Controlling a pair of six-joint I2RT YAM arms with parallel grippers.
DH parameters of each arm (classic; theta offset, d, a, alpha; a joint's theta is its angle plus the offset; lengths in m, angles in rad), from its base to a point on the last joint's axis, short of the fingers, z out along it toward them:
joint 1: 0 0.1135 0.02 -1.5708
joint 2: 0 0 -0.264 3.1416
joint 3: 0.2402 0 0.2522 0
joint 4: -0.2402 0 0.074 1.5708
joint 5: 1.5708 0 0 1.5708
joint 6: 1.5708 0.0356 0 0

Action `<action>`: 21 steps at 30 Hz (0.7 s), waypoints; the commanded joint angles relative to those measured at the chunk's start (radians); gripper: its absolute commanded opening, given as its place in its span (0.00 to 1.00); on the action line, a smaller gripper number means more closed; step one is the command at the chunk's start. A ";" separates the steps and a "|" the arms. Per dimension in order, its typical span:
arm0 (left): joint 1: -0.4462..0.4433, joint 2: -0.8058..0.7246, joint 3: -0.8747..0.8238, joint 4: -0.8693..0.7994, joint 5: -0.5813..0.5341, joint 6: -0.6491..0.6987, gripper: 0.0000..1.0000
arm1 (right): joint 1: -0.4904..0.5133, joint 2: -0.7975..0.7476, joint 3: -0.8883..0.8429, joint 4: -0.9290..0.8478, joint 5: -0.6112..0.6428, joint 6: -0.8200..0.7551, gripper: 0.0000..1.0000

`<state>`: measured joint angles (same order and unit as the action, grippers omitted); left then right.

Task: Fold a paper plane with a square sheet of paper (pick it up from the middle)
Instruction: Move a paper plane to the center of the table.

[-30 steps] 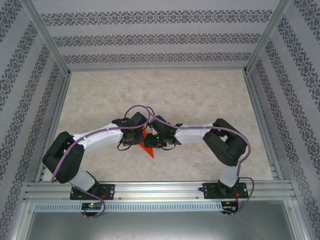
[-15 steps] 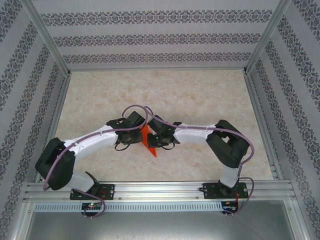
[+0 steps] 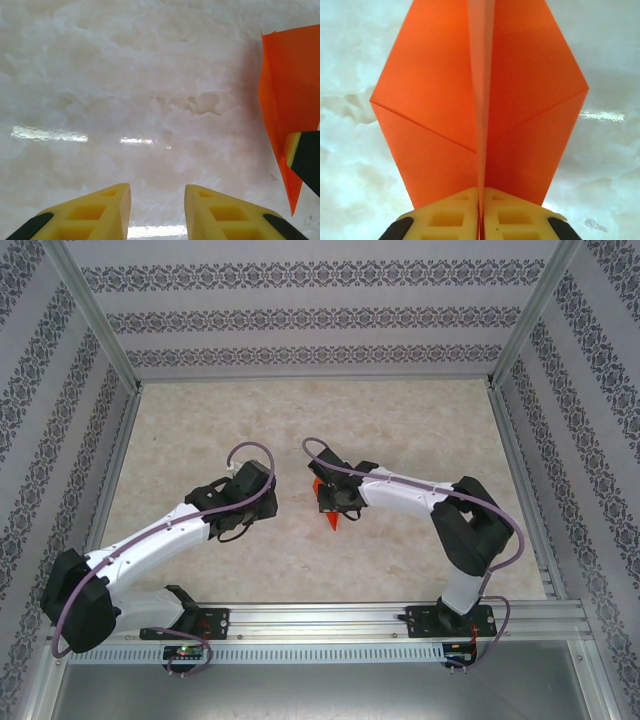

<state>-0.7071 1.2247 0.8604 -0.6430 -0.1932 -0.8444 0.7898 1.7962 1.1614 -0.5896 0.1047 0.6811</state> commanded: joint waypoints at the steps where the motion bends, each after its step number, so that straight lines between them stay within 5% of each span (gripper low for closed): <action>1: 0.012 -0.020 -0.022 0.007 -0.024 -0.014 0.34 | 0.005 0.058 0.036 -0.038 0.021 -0.006 0.11; 18: 0.016 -0.012 -0.030 0.012 -0.016 -0.007 0.35 | 0.004 0.102 0.043 -0.068 -0.004 0.005 0.19; 21: 0.017 -0.024 -0.034 0.007 -0.026 -0.004 0.35 | 0.005 0.040 0.071 -0.095 0.010 -0.012 0.30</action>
<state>-0.7067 1.2186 0.8310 -0.6430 -0.1967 -0.8471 0.7902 1.8866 1.1942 -0.6384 0.1032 0.6777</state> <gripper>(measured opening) 0.346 0.272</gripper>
